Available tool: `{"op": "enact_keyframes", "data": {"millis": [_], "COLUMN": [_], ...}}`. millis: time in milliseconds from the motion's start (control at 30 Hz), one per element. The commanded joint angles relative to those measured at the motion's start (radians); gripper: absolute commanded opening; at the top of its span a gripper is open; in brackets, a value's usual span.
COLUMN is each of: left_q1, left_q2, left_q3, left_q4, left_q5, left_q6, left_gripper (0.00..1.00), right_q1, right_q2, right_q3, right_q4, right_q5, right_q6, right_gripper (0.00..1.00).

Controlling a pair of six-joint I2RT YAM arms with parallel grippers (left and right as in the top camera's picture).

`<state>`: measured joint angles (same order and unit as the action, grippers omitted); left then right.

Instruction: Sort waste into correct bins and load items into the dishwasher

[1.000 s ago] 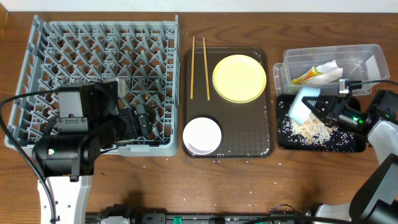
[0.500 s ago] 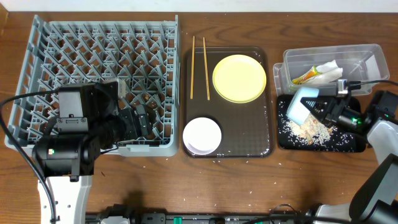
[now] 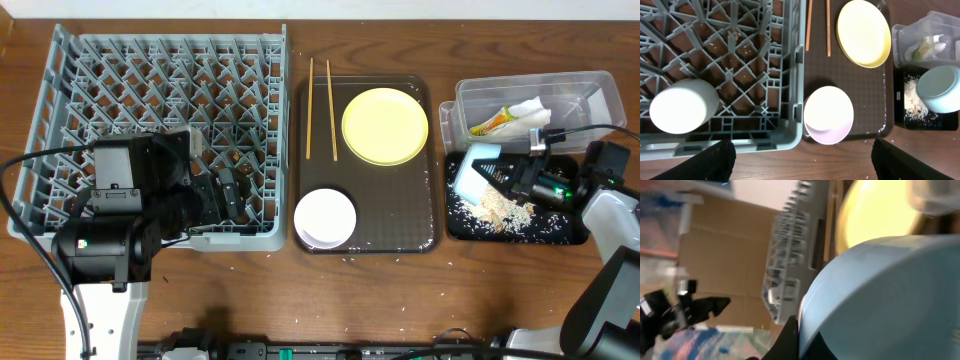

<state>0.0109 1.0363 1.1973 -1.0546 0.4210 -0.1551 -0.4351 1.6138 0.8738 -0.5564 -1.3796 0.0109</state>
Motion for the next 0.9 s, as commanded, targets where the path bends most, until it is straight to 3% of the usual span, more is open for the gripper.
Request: {"op": "enact_keyframes", "data": {"millis": [0, 67, 167, 333, 500, 633, 867], "left_q1": [-0.001, -0.001, -0.001, -0.001, -0.001, -0.002, -0.002], "left_q2": [-0.021, -0.032, -0.052, -0.068, -0.064, -0.064, -0.064], "left_q3": [0.018, 0.018, 0.018, 0.018, 0.018, 0.018, 0.018], "left_q4": [0.002, 0.004, 0.013, 0.028, 0.027, 0.029, 0.035], "left_q5": [0.018, 0.017, 0.017, 0.017, 0.017, 0.017, 0.017], "left_q6": [0.017, 0.017, 0.017, 0.017, 0.017, 0.017, 0.017], "left_gripper": [0.88, 0.88, 0.88, 0.88, 0.87, 0.88, 0.88], "right_q1": [0.006, 0.010, 0.067, 0.291, 0.639, 0.924, 1.069], "right_q2": [-0.049, -0.055, -0.066, -0.187, -0.296, -0.230, -0.075], "right_q3": [0.009, 0.009, 0.009, 0.009, 0.009, 0.009, 0.010], "right_q4": [0.014, 0.012, 0.006, -0.024, -0.052, -0.016, 0.047], "right_q5": [-0.107, 0.066, 0.047, 0.379, 0.980, 1.258, 1.344], "right_q6": [-0.100, 0.068, 0.078, 0.078, 0.102, 0.117, 0.163], "right_gripper": [0.01, 0.01, 0.01, 0.01, 0.01, 0.01, 0.01]}}
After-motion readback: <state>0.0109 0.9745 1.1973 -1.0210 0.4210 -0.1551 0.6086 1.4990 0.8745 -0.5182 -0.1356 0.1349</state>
